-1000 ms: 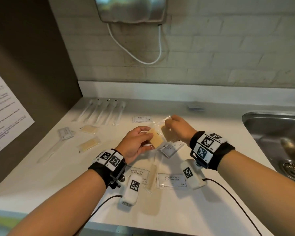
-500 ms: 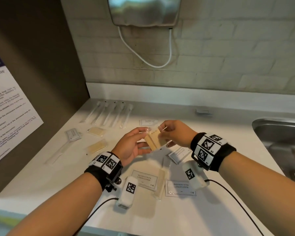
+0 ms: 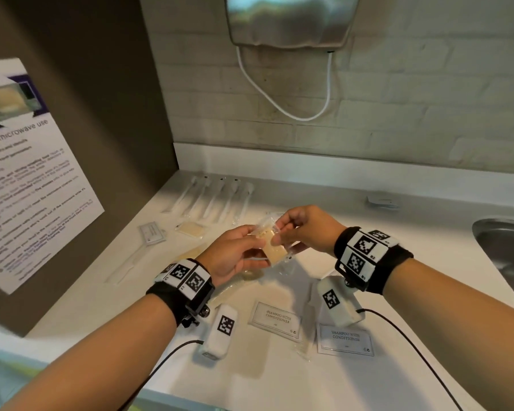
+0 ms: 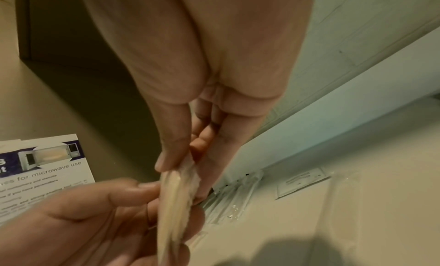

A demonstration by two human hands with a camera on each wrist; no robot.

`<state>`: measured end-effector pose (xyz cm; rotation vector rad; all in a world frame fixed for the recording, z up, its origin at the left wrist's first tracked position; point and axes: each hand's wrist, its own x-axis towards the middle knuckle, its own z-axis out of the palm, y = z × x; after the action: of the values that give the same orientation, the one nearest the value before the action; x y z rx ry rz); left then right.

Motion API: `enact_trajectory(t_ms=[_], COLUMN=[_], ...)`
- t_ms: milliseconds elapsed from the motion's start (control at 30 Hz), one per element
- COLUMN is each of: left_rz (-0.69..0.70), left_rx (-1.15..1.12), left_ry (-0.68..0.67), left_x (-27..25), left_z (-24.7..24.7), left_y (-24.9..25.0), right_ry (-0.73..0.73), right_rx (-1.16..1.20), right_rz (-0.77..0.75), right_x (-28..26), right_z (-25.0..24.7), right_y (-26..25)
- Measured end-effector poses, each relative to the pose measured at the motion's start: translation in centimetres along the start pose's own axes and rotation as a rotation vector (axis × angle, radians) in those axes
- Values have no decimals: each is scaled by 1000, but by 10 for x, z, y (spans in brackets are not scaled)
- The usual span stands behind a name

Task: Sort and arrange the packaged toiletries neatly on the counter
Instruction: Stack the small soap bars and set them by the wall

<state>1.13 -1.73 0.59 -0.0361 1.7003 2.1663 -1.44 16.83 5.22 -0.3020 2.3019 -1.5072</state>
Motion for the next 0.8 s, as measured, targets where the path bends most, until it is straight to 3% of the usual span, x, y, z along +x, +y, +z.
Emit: enact_trajectory(t_ms=[333,567,633,700,800], left_rz=[117,138,134,124,117], left_rx=[2,64,60,65,80], left_ry=[49,142,185,230,269], left_x=[-18,-21,-19,-19,-18], left_z=[-67,-96,-105,-116,-128], left_y=[49,46,44,43,44], right_ry=[-101,-66,-68,-103,-251], right_rx=[70,82,-91,-475,-893], right_rz=[-72,-64,-16,32,128], right_x=[52,68,67,64,58], right_z=[47,66,58,53,61], right_y=[-60,-50,-35,-19,2])
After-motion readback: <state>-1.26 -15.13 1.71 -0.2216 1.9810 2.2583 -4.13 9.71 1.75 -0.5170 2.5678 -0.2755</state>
